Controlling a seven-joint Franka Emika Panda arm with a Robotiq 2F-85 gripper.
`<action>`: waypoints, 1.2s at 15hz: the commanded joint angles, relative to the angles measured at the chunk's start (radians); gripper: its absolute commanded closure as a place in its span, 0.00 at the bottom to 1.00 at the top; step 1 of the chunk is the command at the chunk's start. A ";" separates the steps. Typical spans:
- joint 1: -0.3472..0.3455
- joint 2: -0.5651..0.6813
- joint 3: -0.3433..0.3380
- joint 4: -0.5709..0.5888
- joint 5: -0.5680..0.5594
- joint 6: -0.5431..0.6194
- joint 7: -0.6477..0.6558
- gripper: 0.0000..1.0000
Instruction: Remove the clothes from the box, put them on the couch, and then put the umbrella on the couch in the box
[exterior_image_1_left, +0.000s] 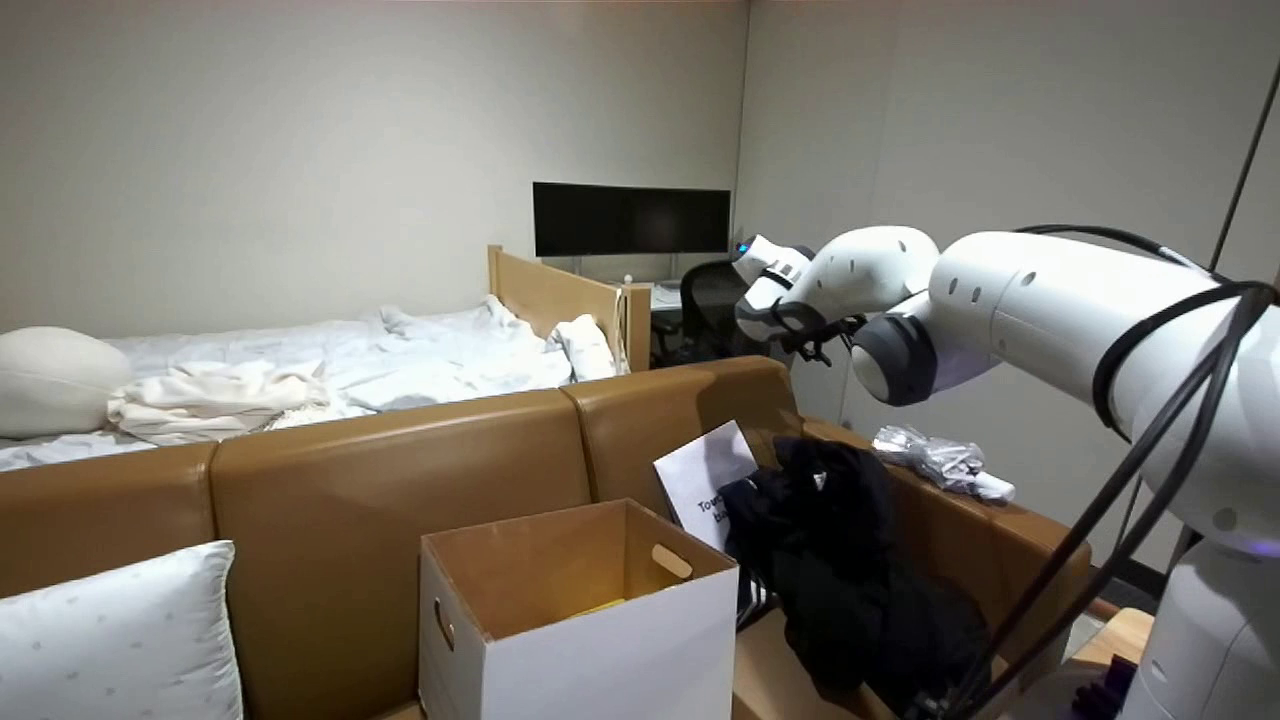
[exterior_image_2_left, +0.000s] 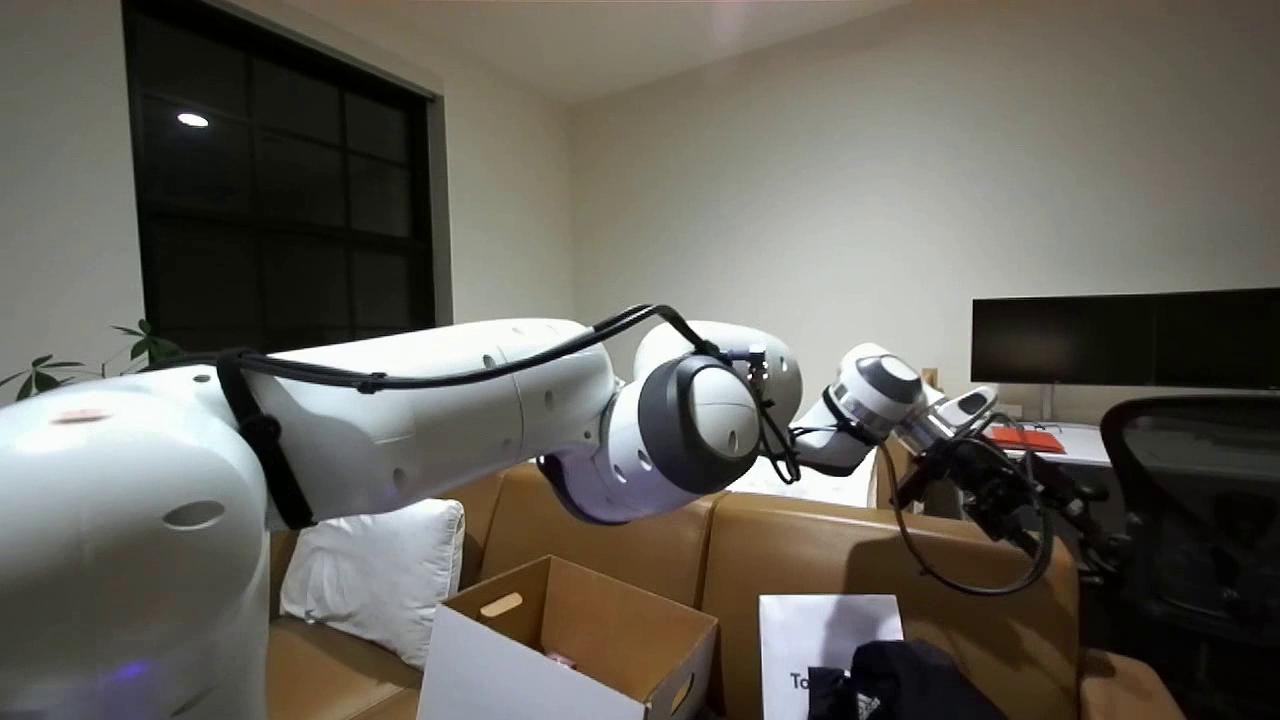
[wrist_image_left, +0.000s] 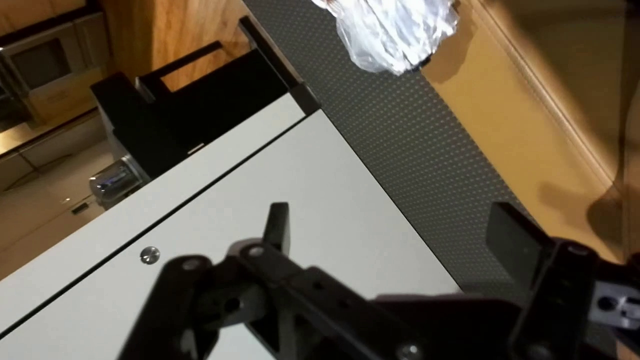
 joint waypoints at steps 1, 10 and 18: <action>-0.079 -0.046 0.063 -0.073 0.091 0.120 0.028 0.00; -0.177 -0.011 0.066 -0.105 0.166 -0.037 0.131 0.00; -0.196 0.060 0.060 -0.092 0.131 0.044 0.054 0.00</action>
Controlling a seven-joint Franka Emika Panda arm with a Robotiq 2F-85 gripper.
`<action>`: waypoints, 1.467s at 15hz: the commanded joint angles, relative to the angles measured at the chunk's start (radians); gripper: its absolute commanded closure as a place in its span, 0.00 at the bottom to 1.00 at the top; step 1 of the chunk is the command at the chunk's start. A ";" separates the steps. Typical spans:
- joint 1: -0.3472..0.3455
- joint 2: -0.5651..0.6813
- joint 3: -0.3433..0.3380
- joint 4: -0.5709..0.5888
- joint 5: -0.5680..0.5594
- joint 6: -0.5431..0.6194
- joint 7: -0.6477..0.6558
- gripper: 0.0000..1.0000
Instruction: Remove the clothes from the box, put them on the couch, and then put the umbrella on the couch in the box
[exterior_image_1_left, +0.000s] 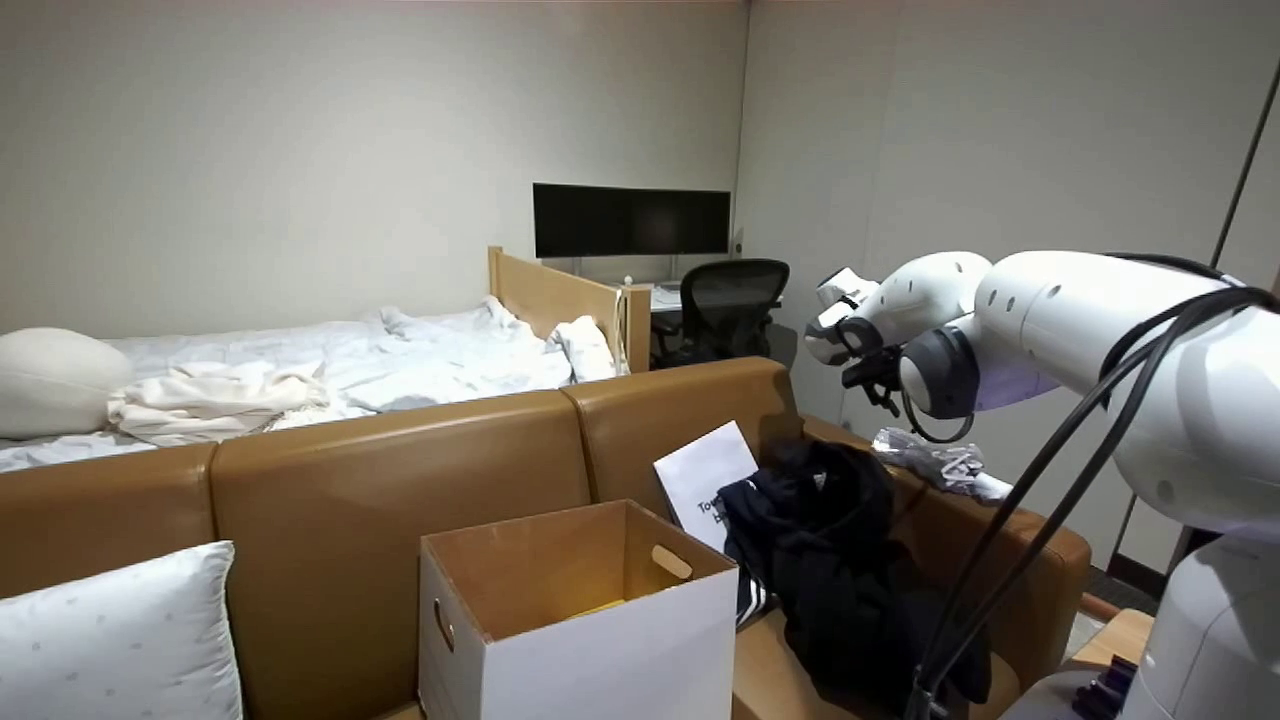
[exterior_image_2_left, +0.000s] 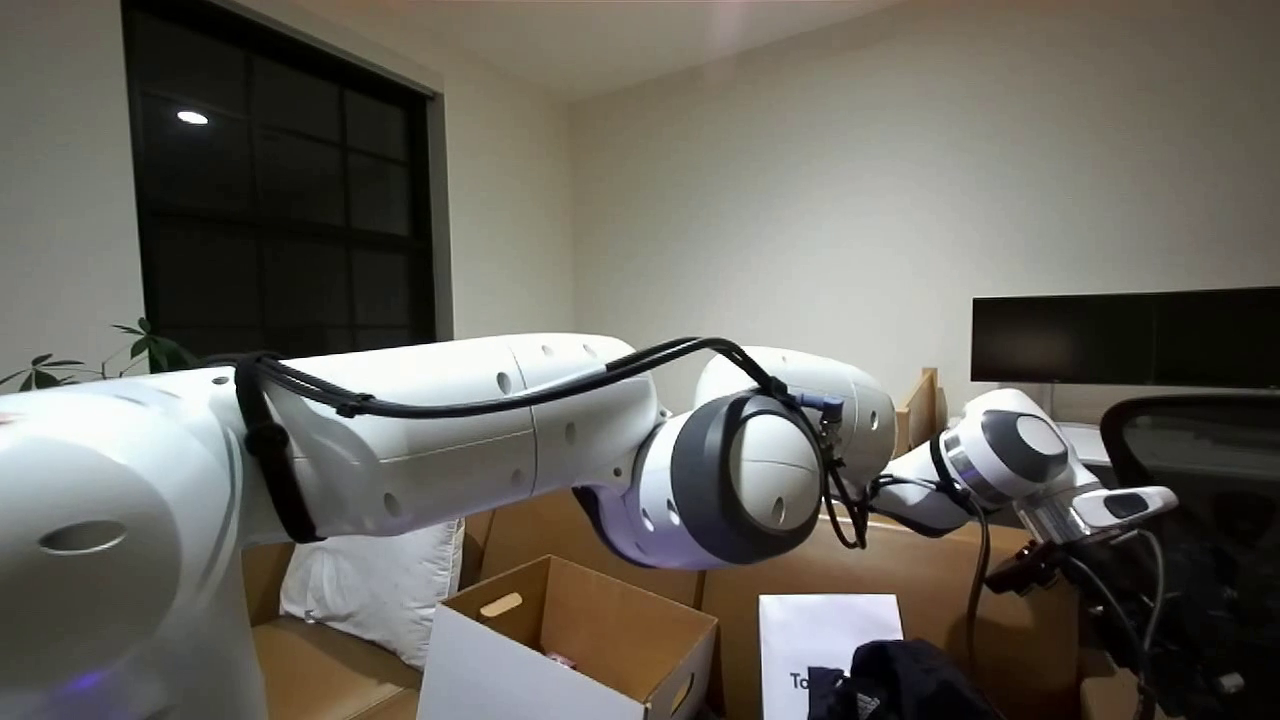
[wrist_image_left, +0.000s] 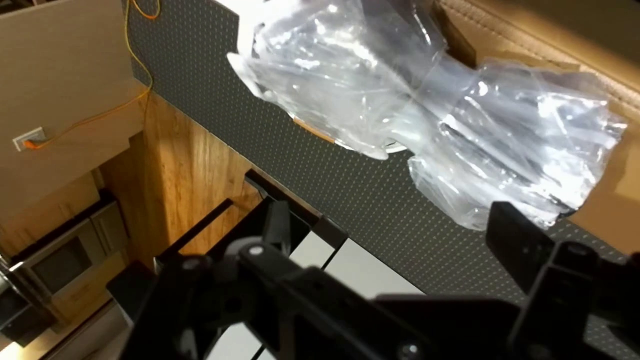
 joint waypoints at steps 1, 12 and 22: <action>0.019 0.002 0.001 -0.078 -0.024 0.114 -0.120 0.00; 0.037 0.025 -0.001 -0.168 -0.113 0.212 -0.295 0.00; -0.014 0.025 0.022 -0.205 -0.039 0.169 -0.308 0.00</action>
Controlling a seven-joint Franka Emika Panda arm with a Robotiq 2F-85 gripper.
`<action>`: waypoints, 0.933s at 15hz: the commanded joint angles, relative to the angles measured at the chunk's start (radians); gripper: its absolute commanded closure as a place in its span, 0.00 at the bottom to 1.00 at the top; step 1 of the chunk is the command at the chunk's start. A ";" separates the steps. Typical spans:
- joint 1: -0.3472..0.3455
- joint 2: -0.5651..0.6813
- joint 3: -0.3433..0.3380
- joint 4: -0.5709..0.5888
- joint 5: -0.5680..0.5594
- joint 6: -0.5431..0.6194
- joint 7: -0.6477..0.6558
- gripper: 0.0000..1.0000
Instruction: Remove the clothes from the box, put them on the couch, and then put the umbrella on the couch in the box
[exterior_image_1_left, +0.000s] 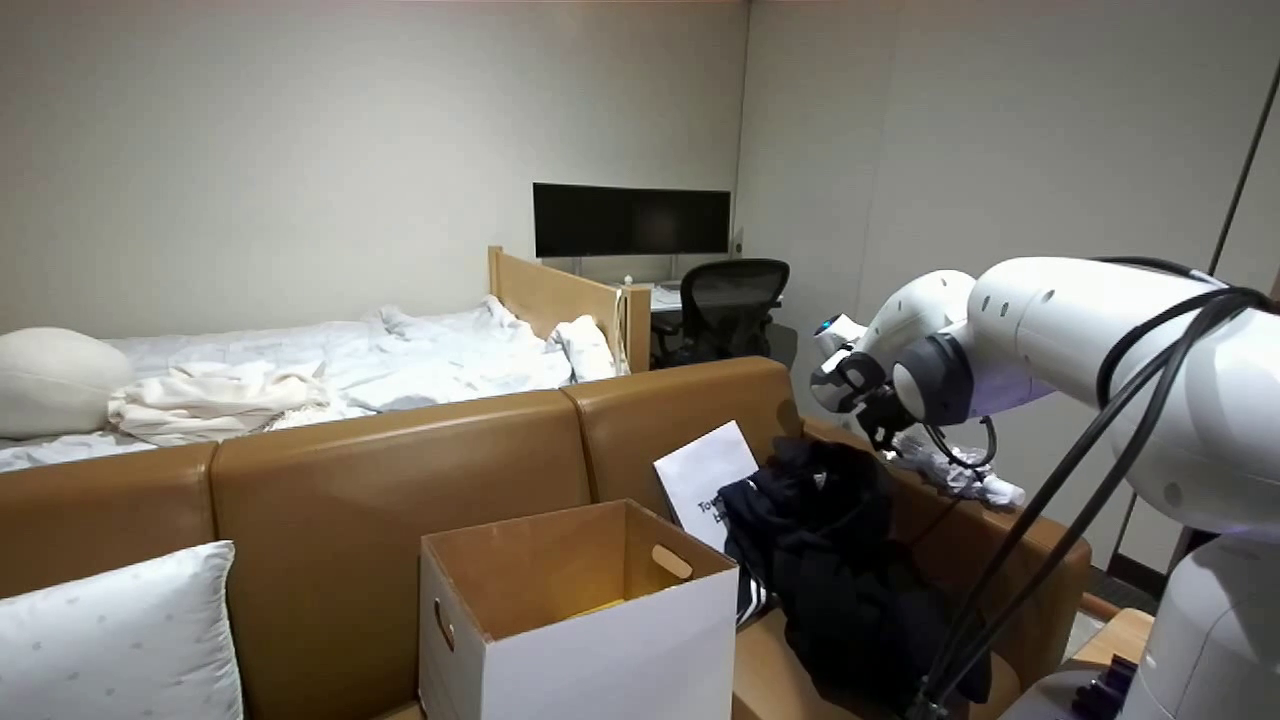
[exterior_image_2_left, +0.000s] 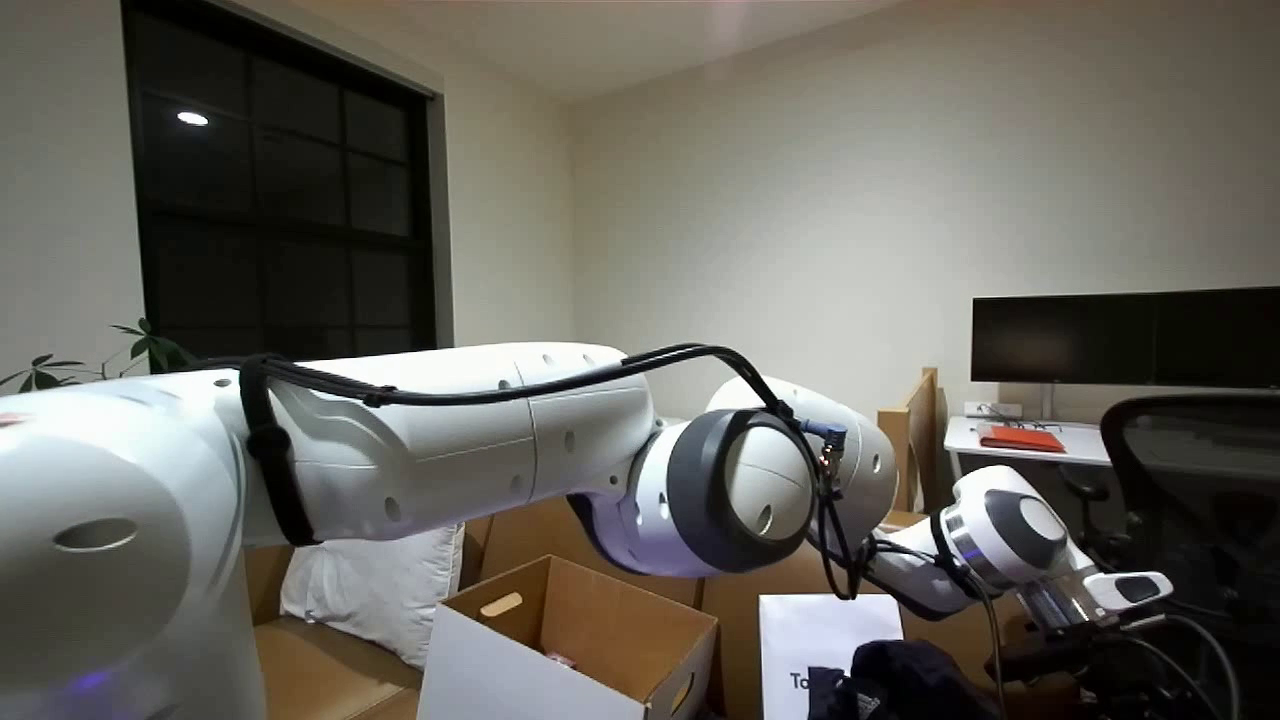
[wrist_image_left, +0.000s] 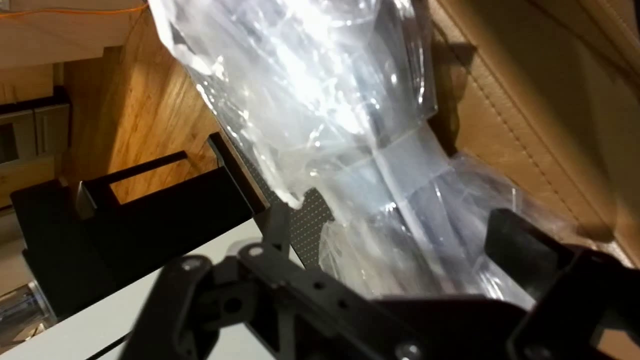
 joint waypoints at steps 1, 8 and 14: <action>-0.045 0.000 0.019 -0.026 0.051 -0.019 -0.025 0.00; -0.101 -0.001 0.033 -0.064 0.121 -0.152 0.055 0.25; -0.107 -0.018 0.048 -0.064 0.148 -0.282 0.102 0.57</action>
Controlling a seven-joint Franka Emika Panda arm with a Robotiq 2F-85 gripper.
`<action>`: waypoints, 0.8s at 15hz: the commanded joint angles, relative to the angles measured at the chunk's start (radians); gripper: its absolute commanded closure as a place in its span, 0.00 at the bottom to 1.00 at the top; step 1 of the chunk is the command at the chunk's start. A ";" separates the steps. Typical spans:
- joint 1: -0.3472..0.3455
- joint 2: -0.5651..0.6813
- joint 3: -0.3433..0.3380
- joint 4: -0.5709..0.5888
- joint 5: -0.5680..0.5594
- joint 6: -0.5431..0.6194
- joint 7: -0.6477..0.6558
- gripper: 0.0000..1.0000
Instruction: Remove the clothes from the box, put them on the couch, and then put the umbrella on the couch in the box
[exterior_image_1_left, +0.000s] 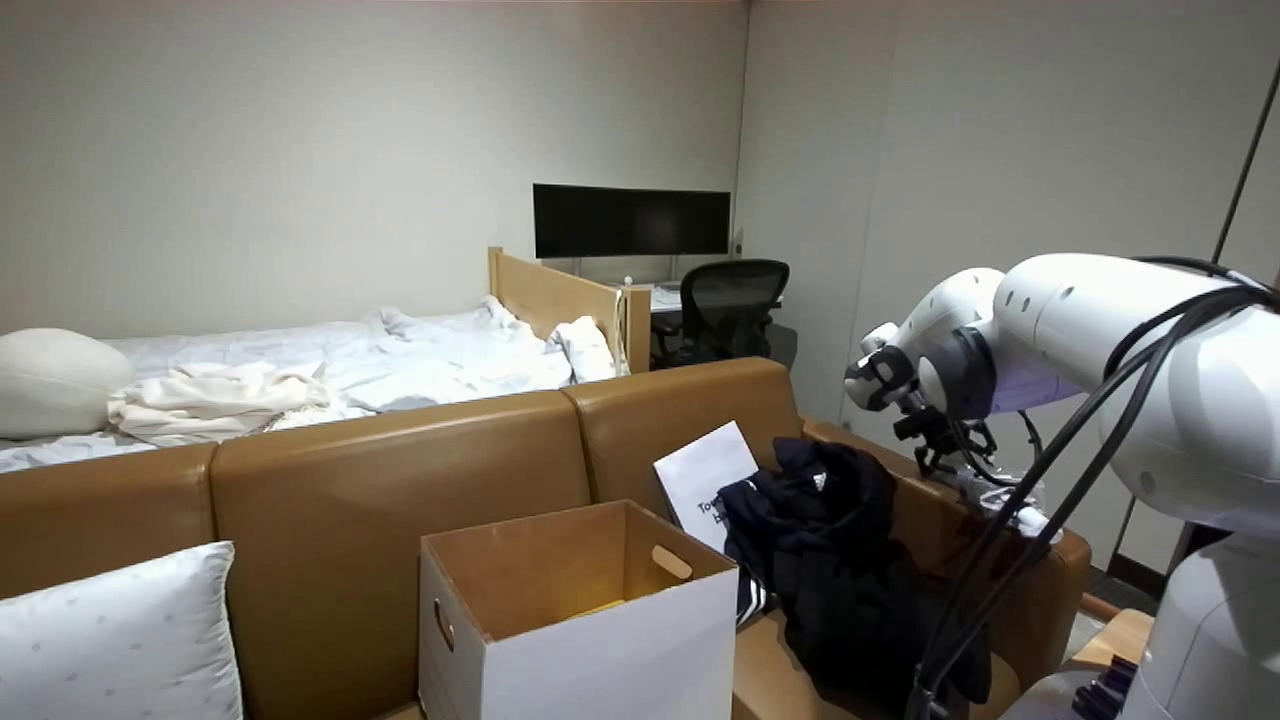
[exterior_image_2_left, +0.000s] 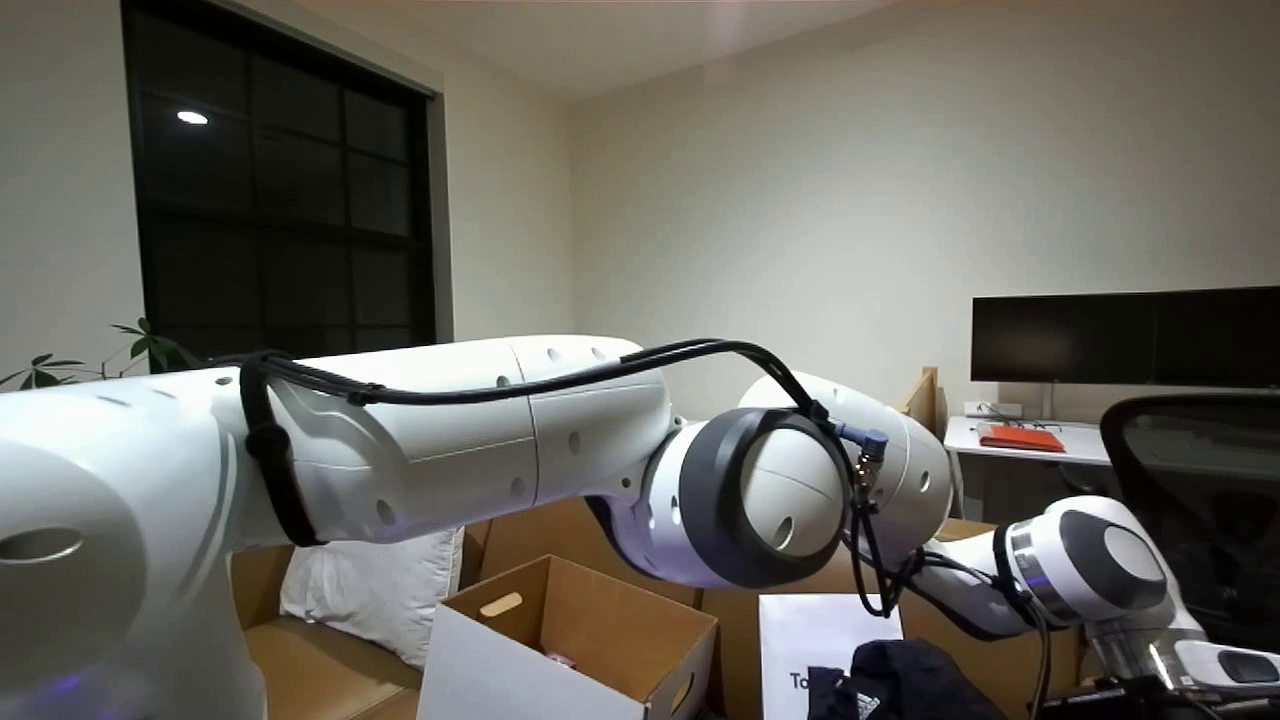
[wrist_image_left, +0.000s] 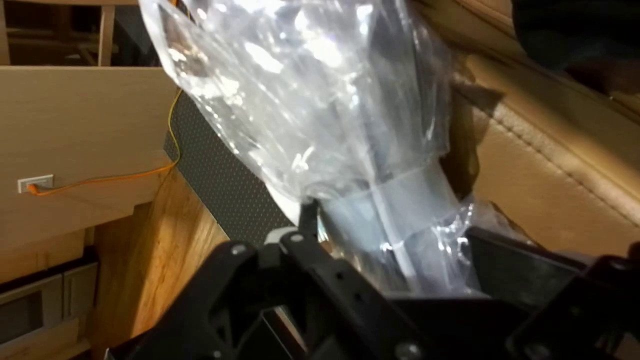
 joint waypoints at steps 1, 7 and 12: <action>-0.007 -0.002 0.030 -0.033 0.049 -0.082 0.074 0.63; 0.031 -0.004 0.005 0.018 0.044 -0.207 0.374 0.84; 0.070 -0.005 -0.006 0.109 0.026 -0.198 0.625 0.99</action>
